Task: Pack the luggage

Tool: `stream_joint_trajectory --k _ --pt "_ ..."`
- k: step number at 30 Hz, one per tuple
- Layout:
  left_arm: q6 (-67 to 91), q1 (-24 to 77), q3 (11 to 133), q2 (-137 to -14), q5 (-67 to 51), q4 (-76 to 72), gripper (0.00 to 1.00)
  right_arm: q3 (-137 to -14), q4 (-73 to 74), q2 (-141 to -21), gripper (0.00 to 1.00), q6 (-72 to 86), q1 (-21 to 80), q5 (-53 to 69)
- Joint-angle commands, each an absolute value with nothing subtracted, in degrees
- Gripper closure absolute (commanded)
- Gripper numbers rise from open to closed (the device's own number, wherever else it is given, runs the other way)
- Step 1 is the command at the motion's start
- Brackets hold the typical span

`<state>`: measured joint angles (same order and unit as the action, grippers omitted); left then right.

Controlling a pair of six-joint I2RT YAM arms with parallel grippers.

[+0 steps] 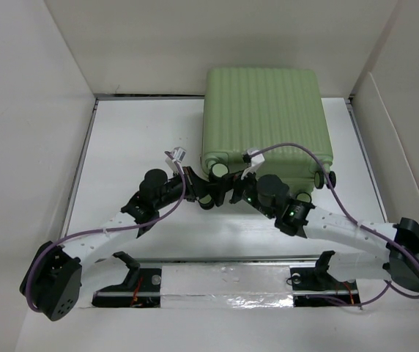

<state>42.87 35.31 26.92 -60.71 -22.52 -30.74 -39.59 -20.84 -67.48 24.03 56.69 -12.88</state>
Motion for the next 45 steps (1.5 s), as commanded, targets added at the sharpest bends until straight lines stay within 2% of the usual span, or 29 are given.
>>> stream_joint_trajectory --k 1,5,15,19,24,25,26,28,29,31,33,38,39,41,44,45 --pt "43.4 35.9 27.6 -60.2 -24.5 -39.9 0.98 -43.9 -25.5 -69.5 0.00 21.8 57.3 -17.3" --pt "43.2 35.9 27.7 -60.8 -24.7 -40.3 0.98 -45.6 -26.5 -72.9 0.00 20.7 58.5 -21.3" --pt "43.5 35.9 26.9 -61.0 -24.8 -40.7 0.98 -48.2 -27.5 -76.8 0.02 20.1 63.4 -41.6" --pt "43.4 35.9 27.0 -60.8 -24.7 -40.6 0.98 -50.0 -26.2 -78.3 0.04 19.8 63.4 -43.1" --pt "43.4 35.9 26.9 -60.6 -24.8 -40.4 0.98 -50.3 -27.6 -80.4 0.17 20.7 63.4 -46.2" --pt "43.4 35.9 26.8 -60.6 -24.6 -40.4 0.98 -50.2 -28.0 -80.8 0.23 20.7 63.4 -46.8" --pt "43.3 35.9 26.7 -60.5 -24.7 -40.3 0.98 -50.2 -28.5 -81.0 0.35 20.8 63.4 -47.3" --pt "43.1 35.9 26.8 -60.3 -24.4 -39.8 0.98 -49.9 -30.6 -81.6 0.47 20.7 63.4 -48.9" --pt "43.1 35.9 26.7 -60.2 -24.3 -39.4 0.98 -49.7 -31.3 -81.6 0.62 20.6 63.9 -49.6" --pt "42.8 35.9 26.5 -59.8 -24.0 -38.9 0.98 -49.3 -33.4 -82.1 0.67 20.1 64.4 -51.6" --pt "42.3 35.9 26.5 -59.1 -23.4 -37.7 0.98 -48.9 -35.1 -82.1 0.78 19.8 64.4 -51.9" --pt "39.7 35.9 25.9 -56.0 -16.1 -30.6 0.96 -48.0 -36.0 -80.7 0.83 18.5 65.0 -50.0" --pt "39.0 35.9 25.8 -54.6 -14.0 -29.1 0.89 -47.8 -35.6 -80.3 0.84 18.5 65.0 -49.3" --pt "38.8 35.9 24.4 -53.2 -8.8 -26.0 0.86 -47.9 -35.2 -79.8 0.84 17.8 65.0 -48.3" --pt "37.6 35.9 22.2 -51.9 -6.6 -25.7 0.78 -48.3 -34.2 -79.1 0.85 17.6 65.0 -46.4" --pt "37.2 35.9 21.8 -52.4 -6.3 -25.9 0.70 -48.5 -33.8 -78.9 0.85 17.5 65.0 -45.9"
